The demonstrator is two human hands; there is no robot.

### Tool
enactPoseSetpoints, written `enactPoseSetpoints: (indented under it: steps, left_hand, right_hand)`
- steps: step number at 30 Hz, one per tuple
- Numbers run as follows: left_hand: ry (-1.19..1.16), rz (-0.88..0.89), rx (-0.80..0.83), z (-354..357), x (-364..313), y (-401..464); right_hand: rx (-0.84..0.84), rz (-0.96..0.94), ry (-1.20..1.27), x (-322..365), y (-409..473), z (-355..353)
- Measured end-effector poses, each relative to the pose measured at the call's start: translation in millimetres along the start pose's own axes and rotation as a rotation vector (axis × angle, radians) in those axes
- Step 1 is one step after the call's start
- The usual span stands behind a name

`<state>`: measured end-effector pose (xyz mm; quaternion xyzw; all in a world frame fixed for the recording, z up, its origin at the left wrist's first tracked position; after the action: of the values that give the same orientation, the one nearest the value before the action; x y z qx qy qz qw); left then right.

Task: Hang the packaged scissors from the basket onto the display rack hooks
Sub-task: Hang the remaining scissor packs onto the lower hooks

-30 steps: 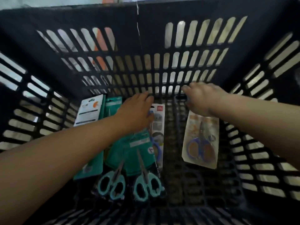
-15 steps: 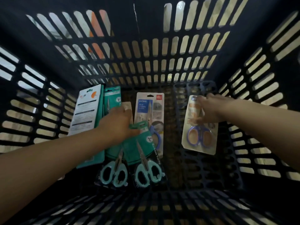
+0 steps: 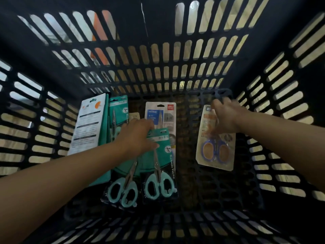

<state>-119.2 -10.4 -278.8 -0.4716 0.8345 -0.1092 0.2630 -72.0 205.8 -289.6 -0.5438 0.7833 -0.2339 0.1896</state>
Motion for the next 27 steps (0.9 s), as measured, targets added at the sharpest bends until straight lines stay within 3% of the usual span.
enactPoseSetpoints:
  steps: [4,12,15,18,27]
  left_hand:
    - [-0.083,0.045,-0.020,-5,-1,10]
    - [-0.436,0.028,0.093,-3,-32,23]
    - [-0.662,-0.099,0.040,-5,-36,29]
    - [-0.914,-0.302,0.105,13,-25,22]
    - [-1.032,-0.469,0.346,62,-8,-9]
  right_hand:
    - [0.020,0.017,0.021,-3,1,1]
    - [0.020,0.011,0.015,-1,2,1]
    - [0.024,0.010,0.011,-1,3,1]
    - [0.018,0.009,0.002,-1,3,1]
    - [0.014,0.030,0.002,-2,3,1]
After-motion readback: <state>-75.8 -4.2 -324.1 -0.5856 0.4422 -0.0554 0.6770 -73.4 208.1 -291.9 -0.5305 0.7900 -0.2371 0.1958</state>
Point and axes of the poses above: each hand's wrist, its own y-axis towards the middle knuckle, its own z-axis out of the palm, x = y × z, the point moved 8 cm from there along y, towards the middle knuckle, and after that the axes turned 4 degrees about -x, right-handed, at the moved point
